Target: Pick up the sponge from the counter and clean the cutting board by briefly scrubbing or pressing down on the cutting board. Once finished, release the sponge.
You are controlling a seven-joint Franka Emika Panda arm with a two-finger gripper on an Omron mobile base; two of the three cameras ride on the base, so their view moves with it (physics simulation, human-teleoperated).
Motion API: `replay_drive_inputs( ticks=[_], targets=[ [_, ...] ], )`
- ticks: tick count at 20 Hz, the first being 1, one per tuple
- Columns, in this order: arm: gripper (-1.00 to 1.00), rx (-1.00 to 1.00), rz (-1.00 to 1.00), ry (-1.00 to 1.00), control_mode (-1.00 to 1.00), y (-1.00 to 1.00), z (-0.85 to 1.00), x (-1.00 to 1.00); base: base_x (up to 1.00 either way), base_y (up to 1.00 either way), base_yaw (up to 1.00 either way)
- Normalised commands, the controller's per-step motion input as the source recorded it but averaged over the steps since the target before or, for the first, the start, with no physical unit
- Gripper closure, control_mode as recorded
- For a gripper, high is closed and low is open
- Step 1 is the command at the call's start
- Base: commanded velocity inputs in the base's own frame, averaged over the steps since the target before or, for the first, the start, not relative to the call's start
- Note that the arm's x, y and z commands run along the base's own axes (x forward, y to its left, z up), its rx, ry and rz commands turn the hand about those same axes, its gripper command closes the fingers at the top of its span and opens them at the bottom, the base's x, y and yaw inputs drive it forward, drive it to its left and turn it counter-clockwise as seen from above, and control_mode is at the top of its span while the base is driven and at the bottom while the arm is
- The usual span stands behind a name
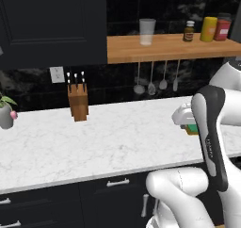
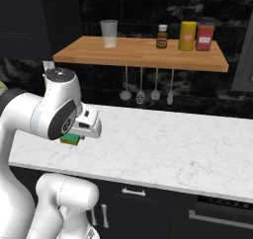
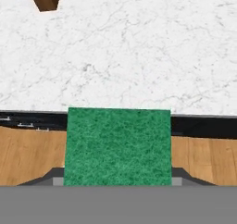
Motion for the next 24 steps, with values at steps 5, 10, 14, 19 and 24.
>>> replay_drive_inputs(
  ticks=[5,10,14,19,24],
  targets=[
    [1.00,0.00,0.00,0.00,1.00,0.00,0.00,0.00,-0.50,0.00,-0.01],
    [1.00,0.00,0.00,0.00,1.00,0.00,0.00,0.00,-0.05,-0.32,-0.02],
    [1.00,0.00,0.00,0.00,1.00,0.00,0.00,0.00,0.06,-0.95,0.00],
    [1.00,0.00,0.00,0.00,1.00,0.00,0.00,0.00,0.05,-1.00,0.00],
    [1.00,0.00,0.00,0.00,1.00,0.00,0.00,0.00,0.04,-1.00,0.01]
  ],
)
